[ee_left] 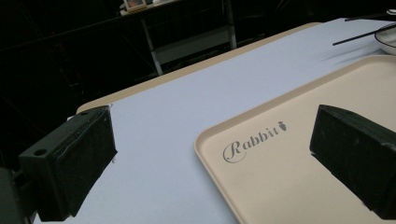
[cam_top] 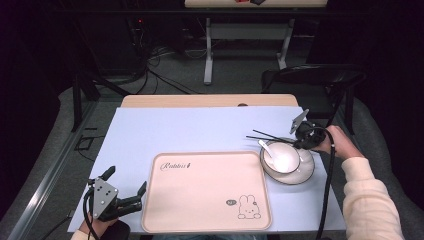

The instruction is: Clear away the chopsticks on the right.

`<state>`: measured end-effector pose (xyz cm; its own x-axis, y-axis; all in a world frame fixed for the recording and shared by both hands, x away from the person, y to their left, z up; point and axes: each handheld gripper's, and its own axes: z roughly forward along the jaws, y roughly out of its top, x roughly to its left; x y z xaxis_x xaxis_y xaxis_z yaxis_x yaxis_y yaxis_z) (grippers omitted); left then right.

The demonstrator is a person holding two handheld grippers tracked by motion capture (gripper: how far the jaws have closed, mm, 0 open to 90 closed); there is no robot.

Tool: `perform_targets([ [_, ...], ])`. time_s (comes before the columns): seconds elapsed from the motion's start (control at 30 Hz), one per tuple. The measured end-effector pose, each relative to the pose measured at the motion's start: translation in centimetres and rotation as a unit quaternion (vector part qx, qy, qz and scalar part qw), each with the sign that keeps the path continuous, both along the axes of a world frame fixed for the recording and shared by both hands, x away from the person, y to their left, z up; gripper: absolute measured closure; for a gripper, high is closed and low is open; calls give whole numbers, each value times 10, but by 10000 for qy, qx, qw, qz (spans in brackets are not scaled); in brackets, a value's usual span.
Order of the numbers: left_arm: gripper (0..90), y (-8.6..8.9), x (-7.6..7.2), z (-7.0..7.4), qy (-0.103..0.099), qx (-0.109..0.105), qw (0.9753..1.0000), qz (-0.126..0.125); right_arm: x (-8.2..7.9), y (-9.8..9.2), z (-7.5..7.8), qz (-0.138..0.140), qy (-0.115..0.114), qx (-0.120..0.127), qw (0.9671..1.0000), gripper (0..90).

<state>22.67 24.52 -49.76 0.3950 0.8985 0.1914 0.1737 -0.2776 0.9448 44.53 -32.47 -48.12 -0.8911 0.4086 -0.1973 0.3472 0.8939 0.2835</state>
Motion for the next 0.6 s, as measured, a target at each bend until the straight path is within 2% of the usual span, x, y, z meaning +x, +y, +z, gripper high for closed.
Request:
perform_targets([
  [0.17, 0, 0, 0, 0, 0, -3, 10000, 1, -6, 2, 17, -247, -132, 71, 9996, 852],
  [0.37, 0, 0, 0, 0, 2, 7, 10000, -3, -14, 7, 26, -525, -232, -119, 9983, 851],
  [0.47, 0, 0, 0, 0, 0, 3, 10000, -4, -18, 11, 33, -639, -295, -30, 9975, 852],
  [0.53, 0, 0, 0, 0, 1, 6, 10000, -2, -24, 16, 41, -828, -307, 24, 9961, 852],
  [0.6, 0, 0, 0, 0, 5, 4, 10000, -2, -26, 18, 44, -858, -300, 58, 9958, 852],
])
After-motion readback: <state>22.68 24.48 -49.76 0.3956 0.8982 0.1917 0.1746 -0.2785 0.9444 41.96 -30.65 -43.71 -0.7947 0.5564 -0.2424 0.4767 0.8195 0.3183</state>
